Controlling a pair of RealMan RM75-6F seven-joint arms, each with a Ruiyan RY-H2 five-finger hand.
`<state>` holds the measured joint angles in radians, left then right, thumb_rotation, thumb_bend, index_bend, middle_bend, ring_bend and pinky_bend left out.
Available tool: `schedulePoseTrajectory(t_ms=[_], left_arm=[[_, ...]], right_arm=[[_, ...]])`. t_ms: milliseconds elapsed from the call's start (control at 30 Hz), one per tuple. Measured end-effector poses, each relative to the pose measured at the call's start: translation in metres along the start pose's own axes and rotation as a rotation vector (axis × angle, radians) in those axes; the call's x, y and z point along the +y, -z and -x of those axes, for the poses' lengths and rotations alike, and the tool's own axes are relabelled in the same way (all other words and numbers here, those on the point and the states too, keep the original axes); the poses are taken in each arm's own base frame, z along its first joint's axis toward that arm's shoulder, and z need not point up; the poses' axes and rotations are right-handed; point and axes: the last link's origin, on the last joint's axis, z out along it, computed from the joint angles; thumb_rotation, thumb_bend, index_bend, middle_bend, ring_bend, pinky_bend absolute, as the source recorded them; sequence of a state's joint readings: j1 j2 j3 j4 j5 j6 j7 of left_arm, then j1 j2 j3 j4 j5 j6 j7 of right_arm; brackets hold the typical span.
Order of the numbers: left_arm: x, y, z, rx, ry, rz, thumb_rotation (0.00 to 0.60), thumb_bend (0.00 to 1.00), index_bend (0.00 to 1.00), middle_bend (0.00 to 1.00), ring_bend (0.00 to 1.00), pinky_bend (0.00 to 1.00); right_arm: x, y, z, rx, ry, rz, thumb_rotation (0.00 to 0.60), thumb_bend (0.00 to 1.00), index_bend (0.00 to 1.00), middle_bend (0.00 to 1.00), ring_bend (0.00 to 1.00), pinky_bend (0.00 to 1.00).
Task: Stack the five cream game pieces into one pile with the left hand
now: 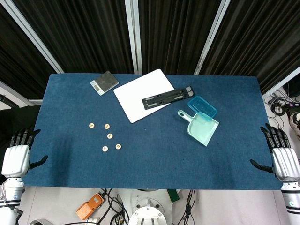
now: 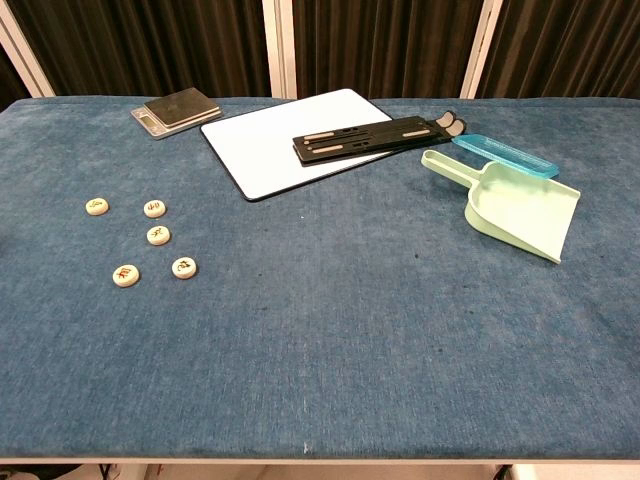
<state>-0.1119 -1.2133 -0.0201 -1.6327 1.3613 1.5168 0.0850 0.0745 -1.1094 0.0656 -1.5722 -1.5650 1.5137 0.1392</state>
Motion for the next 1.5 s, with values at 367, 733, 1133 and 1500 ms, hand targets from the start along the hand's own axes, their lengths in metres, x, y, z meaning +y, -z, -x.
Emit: schedulePoseTrajectory(t_ms=[367,733,1133,1500], left_arm=[[0.043,-0.035,-0.004,-0.009,0.045,0.153,0.600,0.20,0.22,0.09,0.00,0.00],[0.129,-0.118,0.035,-0.155,-0.005,0.323,0.600,0.28,0.33,0.09,0.00,0.00],[0.156,-0.169,0.092,-0.311,-0.056,0.227,0.600,0.28,0.38,0.09,0.00,0.00],[0.126,-0.170,0.103,-0.325,-0.104,0.145,0.600,0.28,0.40,0.09,0.00,0.00]], right_arm=[[0.006,0.000,-0.012,0.033,-0.011,-0.012,0.600,0.16,0.00,0.00,0.00,0.00],[0.002,-0.002,-0.016,0.038,0.004,-0.022,0.600,0.16,0.00,0.00,0.00,0.00],[0.003,-0.003,-0.016,0.032,0.017,0.003,0.600,0.16,0.00,0.00,0.00,0.00],[0.001,-0.007,-0.013,0.022,0.019,0.000,0.600,0.16,0.00,0.00,0.00,0.00]])
